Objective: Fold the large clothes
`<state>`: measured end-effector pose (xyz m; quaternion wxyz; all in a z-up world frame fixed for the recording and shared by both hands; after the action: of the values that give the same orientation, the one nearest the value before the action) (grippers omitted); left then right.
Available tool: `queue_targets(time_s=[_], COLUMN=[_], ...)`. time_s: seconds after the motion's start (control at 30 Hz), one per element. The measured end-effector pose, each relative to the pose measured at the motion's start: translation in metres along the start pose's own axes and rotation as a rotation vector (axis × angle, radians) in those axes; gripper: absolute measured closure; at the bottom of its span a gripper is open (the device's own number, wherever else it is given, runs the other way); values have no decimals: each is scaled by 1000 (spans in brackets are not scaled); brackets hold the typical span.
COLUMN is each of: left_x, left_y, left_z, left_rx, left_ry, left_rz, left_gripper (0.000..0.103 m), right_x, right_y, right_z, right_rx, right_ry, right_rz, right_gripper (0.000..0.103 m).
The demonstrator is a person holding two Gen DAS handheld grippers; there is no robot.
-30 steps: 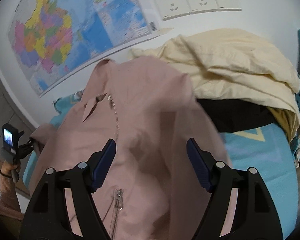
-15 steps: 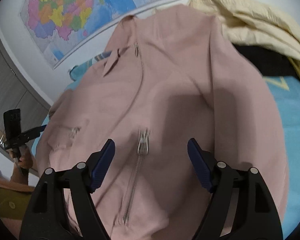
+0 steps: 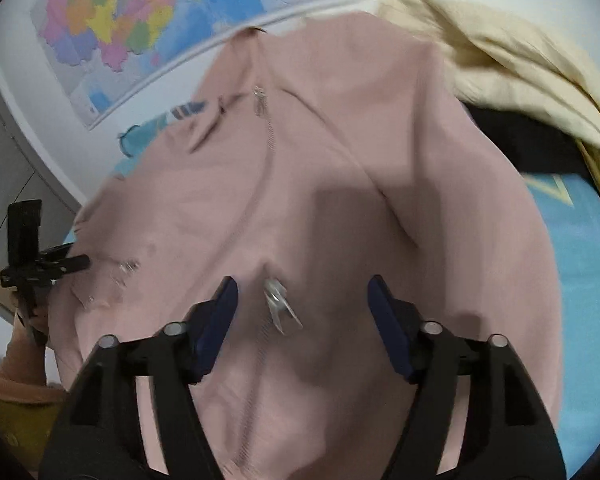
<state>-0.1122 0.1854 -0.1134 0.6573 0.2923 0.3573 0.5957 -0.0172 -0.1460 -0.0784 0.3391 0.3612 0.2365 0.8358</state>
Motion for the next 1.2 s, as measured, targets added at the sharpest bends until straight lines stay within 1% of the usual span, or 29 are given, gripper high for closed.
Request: queue_targets(time_s=[0.03, 0.07, 0.1, 0.13, 0.17, 0.2, 0.23, 0.27, 0.3, 0.37, 0.47, 0.57, 0.63, 0.67, 0.73, 0.77, 0.83, 0.87, 0.9, 0.93, 0.97, 1.0, 1.03, 1.07, 1.1, 1.13, 1.17, 1.2], left_x=[1, 1, 3, 4, 6, 7, 7, 8, 8, 9, 12, 17, 19, 19, 18, 16, 10, 4, 1, -4, -7, -10, -9, -6, -2, 1, 2, 2], left_y=[-3, -6, -8, -10, -12, -13, -14, -14, -14, -13, -15, -20, -24, -25, -25, -25, -22, -19, -18, -15, -14, -11, -10, -12, -14, -13, -11, -11], left_z=[3, 6, 9, 12, 14, 16, 18, 19, 21, 24, 30, 38, 42, 43, 41, 39, 32, 27, 25, 22, 21, 21, 21, 22, 23, 25, 27, 29], left_rx=[2, 1, 0, 0, 2, 4, 3, 4, 4, -6, -12, -8, 0, 4, 10, 13, 25, 29, 28, 17, -1, -35, -43, -30, -10, -13, -30, -38], left_ry=[0, -2, -2, 5, 9, 13, 16, 19, 17, 14, 29, 49, 67, 70, 72, 65, 39, 23, 9, -15, -33, -56, -61, -53, -29, -14, -14, -22], left_rz=[12, 30, 36, 41, 42, 48, 52, 59, 62, 70, 68, 81, 80, 77, 71, 61, 16, -15, -29, -26, -9, 32, 75, 106, 110, 102, 105, 115], left_gripper=[15, 14, 14, 14, 14, 14, 14, 14, 14, 13, 11, 11, 9, 8, 8, 7, 7, 7, 7, 7, 11, 28, 39, 53, 57, 58, 58, 58], right_x=[6, 8, 8, 7, 3, 0, 0, 1, 1, -3, -15, -35, -43, -50, -58, -58, -56, -57, -59, -58, -56, -53, -48, -40, -28, -20, -4, 11], right_y=[-11, -22, -32, -46, -55, -64, -71, -74, -74, -66, -46, -38, -47, -51, -57, -59, -62, -60, -58, -57, -59, -56, -52, -48, -40, -36, -31, -33], right_z=[6, 12, 15, 17, 19, 19, 21, 23, 24, 33, 52, 74, 80, 82, 81, 78, 73, 72, 72, 72, 73, 70, 68, 67, 67, 67, 65, 61], right_rx=[17, 31, 45, 76, 99, 114, 117, 128, 133, 100, 5, -80, -76, -80, -75, -71, -58, -61, -68, -67, -54, -44, -41, -39, -49, -56, -47, -15], right_ry=[20, 33, 36, 33, 36, 54, 109, 149, 145, 113, 66, -4, 12, -6, -54, -56, -29, -29, -48, -65, -76, -73, -62, -44, 0, 39, 93, 129], right_rz=[-10, -27, -29, -17, -25, -63, -123, -146, -134, -101, -93, -95, -136, -144, -106, -102, -119, -115, -97, -81, -72, -75, -67, -55, -63, -76, -68, -35], right_gripper=[37, 34, 31, 29, 32, 46, 53, 80, 101, 102, 102, 102, 102, 102, 102, 102, 101, 101, 101, 101, 98, 91, 83, 58, 45, 43, 40, 38])
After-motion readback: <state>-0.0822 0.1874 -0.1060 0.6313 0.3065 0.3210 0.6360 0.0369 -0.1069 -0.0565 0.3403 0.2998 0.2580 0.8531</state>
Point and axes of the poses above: each gripper's, at about its wrist camera, not at the fingertips, and y roughly against the way its jaws point, x to its left, z to its top, the point moved 6 cm from there along -y, roughly the way its jaws point, and after that the axes turned 13 degrees about z, right-handed, at the moved point
